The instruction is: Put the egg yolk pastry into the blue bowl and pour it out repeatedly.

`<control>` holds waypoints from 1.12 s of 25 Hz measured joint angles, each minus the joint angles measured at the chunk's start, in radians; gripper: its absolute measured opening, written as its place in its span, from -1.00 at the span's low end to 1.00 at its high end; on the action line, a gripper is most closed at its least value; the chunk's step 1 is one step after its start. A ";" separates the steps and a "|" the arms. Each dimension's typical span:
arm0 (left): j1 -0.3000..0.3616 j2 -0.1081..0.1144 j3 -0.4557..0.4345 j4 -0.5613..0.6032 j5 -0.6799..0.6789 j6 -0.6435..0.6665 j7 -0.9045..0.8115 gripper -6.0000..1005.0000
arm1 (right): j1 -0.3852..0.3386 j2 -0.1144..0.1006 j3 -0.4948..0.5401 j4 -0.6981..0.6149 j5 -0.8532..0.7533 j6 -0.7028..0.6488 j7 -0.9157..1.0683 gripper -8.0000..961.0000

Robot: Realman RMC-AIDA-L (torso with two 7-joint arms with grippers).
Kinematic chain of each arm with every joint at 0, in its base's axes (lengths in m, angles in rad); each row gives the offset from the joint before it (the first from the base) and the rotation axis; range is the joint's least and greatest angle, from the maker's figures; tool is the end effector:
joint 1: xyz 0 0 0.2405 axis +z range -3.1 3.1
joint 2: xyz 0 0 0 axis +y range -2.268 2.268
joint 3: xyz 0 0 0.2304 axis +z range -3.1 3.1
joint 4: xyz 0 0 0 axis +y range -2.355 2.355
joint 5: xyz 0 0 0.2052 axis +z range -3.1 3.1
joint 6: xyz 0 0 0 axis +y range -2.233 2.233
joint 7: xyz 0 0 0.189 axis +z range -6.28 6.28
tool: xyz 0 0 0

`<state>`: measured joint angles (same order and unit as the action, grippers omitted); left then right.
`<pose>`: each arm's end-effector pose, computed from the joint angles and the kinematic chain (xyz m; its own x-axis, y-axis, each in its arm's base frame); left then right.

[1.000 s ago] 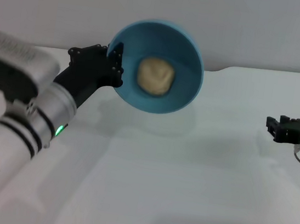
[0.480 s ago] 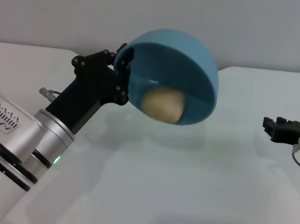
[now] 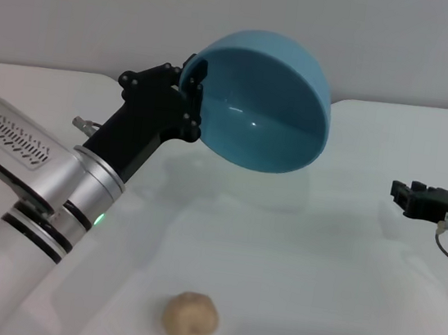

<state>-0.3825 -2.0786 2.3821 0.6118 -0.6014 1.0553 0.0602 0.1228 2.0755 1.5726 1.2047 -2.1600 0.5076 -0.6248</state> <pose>-0.1604 0.3468 -0.0754 0.6909 -0.2021 0.6941 0.5263 -0.5176 -0.6746 0.2802 0.3648 -0.0244 0.5476 -0.6203 -0.5615 -0.8101 -0.2251 -0.5413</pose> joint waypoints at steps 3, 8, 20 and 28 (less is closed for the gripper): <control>-0.007 0.002 -0.003 -0.001 -0.001 -0.010 0.002 -0.99 | 0.000 0.000 0.000 0.000 0.004 0.004 0.000 -0.38; -0.034 0.017 -0.017 0.035 0.004 -0.106 -0.003 -0.99 | 0.028 -0.005 -0.002 -0.014 0.042 0.053 -0.001 -0.35; 0.006 0.023 -0.394 0.556 0.219 -1.131 0.005 -0.99 | 0.090 -0.003 -0.008 -0.007 0.054 0.214 -0.039 -0.29; -0.099 0.020 -0.627 0.668 0.217 -1.711 -0.001 -0.99 | 0.130 -0.003 -0.016 0.053 0.107 0.378 -0.037 -0.25</control>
<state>-0.4816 -2.0588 1.7550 1.2796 -0.3846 -0.6556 0.0593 0.2527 2.0721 1.5562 1.2573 -2.0528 0.8861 -0.6620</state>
